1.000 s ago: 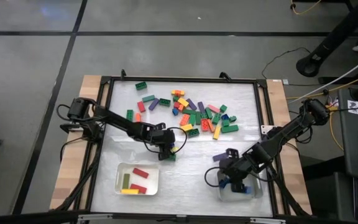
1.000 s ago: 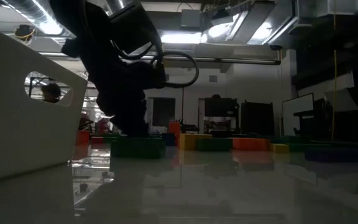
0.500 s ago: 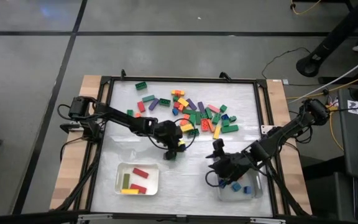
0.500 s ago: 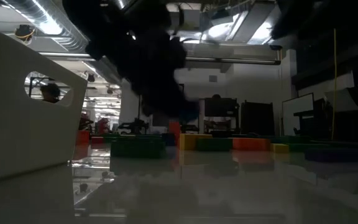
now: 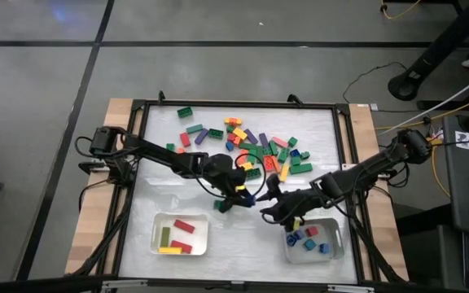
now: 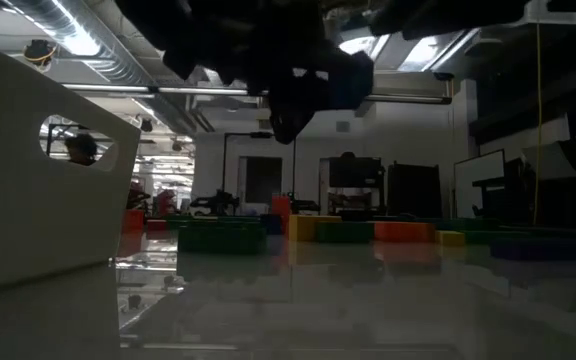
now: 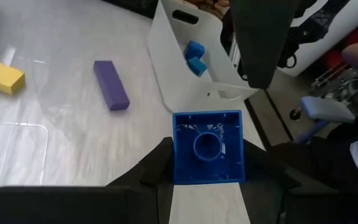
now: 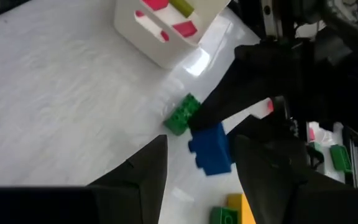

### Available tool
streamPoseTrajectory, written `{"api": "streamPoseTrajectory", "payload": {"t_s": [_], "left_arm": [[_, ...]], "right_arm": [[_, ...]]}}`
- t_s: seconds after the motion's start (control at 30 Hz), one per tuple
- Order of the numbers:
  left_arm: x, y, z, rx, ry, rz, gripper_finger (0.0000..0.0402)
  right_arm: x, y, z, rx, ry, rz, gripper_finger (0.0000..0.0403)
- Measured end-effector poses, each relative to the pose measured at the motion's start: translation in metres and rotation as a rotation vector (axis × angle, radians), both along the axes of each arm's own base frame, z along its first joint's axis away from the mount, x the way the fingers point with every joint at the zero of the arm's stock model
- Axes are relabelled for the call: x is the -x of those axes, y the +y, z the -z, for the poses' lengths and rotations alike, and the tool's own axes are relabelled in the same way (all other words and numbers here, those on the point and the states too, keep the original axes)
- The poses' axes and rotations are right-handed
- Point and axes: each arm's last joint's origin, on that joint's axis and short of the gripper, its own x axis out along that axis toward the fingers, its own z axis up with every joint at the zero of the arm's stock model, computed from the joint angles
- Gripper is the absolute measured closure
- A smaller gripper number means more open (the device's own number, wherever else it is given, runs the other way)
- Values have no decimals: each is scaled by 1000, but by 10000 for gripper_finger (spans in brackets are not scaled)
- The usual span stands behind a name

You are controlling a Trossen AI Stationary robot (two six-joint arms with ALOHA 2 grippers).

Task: Sort blocks by size
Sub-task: Put the square blue game piece into the gray bin

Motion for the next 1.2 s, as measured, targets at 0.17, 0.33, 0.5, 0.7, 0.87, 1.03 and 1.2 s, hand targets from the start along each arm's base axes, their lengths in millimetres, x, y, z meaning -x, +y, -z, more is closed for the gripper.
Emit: {"api": "streamPoseTrajectory", "payload": {"t_s": [0.17, 0.33, 0.5, 0.7, 0.87, 1.03, 1.2], "left_arm": [[-2, -3, -5, 2, -24, 8, 274], [-4, -6, -11, 42, -65, 23, 274], [-5, -6, -13, 58, -88, 19, 274], [-5, -6, -15, 57, -101, 19, 274], [-5, -6, -14, 52, -102, 20, 274], [-5, -7, -15, 40, -111, 32, 268], [-5, -10, -14, 18, -113, 20, 214]], "right_arm": [[-5, -2, 2, 57, -13, -29, 219], [-8, 1, 10, 127, 3, -77, 219], [-11, 1, 10, 130, -10, -69, 219], [-14, 0, 8, 116, -39, -62, 221], [-14, -2, 9, 111, -32, -60, 264], [-14, -1, 9, 124, -33, -73, 312], [-13, -1, 10, 56, -14, -65, 312]]}}
